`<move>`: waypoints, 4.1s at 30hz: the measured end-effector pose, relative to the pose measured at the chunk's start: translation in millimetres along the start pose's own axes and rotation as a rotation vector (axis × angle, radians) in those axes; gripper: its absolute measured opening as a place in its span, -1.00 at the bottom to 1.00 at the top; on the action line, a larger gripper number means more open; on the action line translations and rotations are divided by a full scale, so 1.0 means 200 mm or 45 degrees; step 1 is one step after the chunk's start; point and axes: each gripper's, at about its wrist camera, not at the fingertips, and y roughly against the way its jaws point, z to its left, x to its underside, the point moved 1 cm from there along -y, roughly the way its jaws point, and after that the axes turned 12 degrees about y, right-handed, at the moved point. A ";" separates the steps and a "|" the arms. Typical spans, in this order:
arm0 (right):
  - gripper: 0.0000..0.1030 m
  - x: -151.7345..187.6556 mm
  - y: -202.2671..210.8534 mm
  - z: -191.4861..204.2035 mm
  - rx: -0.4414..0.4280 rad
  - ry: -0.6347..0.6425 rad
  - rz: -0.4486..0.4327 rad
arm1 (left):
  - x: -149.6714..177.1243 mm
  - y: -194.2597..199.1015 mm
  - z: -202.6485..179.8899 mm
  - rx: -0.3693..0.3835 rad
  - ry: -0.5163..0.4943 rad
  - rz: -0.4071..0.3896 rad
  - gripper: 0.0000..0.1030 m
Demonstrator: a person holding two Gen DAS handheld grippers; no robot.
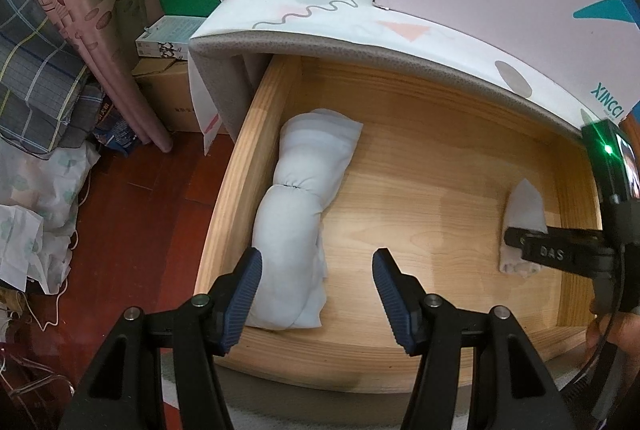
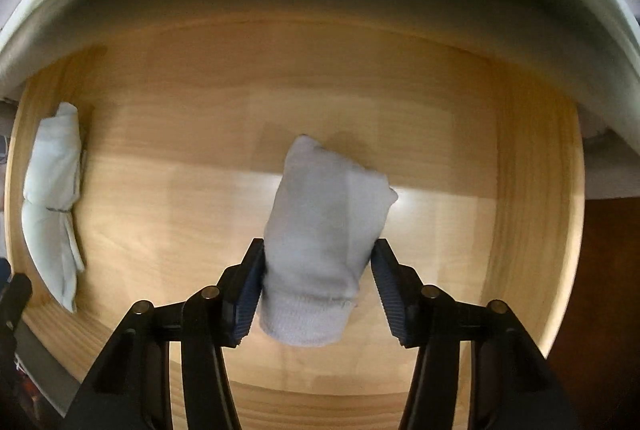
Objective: Take underwear out of drawer
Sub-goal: 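Lower the right gripper and grasp the white folded sock, lifting it, then lower the left gripper and grasp the white rolled bundle while the right gripper holds the white sock, then lift the white rolled bundle with the left gripper toward the white box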
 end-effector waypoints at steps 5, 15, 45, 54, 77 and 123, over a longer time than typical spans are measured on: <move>-0.04 0.07 -0.02 -0.05 0.013 0.019 0.057 | 0.00 0.00 0.00 -0.005 -0.003 -0.001 0.14; -0.16 0.21 -0.09 -0.16 0.005 0.025 0.194 | 0.00 -0.01 0.01 -0.020 0.000 0.003 0.15; -0.21 0.31 -0.10 -0.40 -0.187 0.048 0.259 | -0.11 -0.09 0.06 -0.019 0.010 0.124 0.15; -0.20 0.32 -0.12 -0.37 -0.215 0.033 0.246 | -0.16 -0.22 0.02 -0.051 -0.005 0.183 0.15; -0.19 0.34 -0.04 -0.57 -0.258 -0.001 0.234 | -0.12 -0.44 -0.16 -0.180 -0.142 0.351 -0.13; -0.13 0.36 -0.08 -0.58 -0.243 -0.035 0.244 | 0.04 -0.49 -0.29 -0.228 -0.242 0.561 -0.26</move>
